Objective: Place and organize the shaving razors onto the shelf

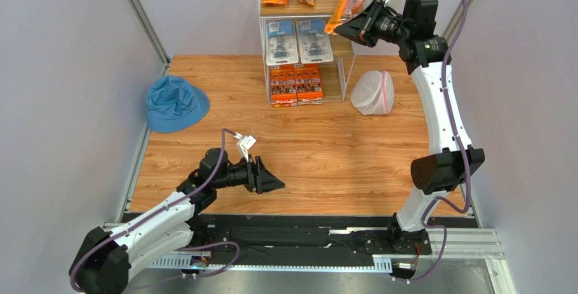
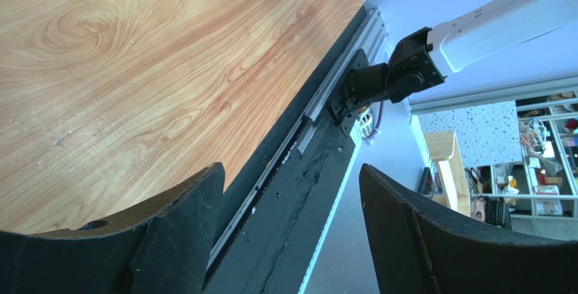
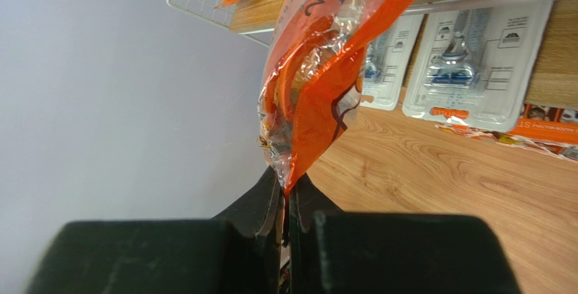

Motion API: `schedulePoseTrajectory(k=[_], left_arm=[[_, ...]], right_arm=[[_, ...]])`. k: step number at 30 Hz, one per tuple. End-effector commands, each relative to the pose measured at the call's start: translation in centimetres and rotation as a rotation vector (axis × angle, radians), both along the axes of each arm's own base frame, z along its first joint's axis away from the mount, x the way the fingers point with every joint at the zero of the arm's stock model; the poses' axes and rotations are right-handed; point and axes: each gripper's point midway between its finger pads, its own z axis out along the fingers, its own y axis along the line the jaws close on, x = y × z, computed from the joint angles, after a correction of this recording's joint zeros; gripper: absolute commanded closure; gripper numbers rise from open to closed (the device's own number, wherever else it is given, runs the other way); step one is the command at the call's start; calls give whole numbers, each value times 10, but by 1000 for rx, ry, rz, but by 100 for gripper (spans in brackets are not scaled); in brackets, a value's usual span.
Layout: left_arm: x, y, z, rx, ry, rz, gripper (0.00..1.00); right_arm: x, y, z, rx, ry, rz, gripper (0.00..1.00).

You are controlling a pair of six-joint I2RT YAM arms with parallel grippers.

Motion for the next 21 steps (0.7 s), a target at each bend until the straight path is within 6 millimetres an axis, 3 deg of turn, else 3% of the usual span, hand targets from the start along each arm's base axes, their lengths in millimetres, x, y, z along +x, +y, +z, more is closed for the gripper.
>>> schedulePoseTrajectory(k=[1, 6, 11, 17, 18, 20, 21], left_arm=[[0, 0, 3, -18, -20, 0, 19], [-1, 0, 3, -19, -17, 0, 19], [4, 0, 13, -35, -41, 20, 20], [29, -7, 66, -59, -133, 79, 18], [35, -10, 88, -83, -168, 87, 18], [42, -13, 105, -103, -183, 95, 17], [45, -15, 125, -135, -202, 105, 17]], right_arm=[[-5, -15, 8, -54, -41, -80, 91], [-5, -21, 4, -66, -28, -112, 90], [-13, -25, 9, -88, -61, -124, 100], [-37, -13, 10, -74, -101, -16, 100], [-55, -10, 21, -62, -133, 15, 100], [-66, -8, 17, -59, -146, 48, 100], [-80, -5, 22, -49, -163, 91, 100]])
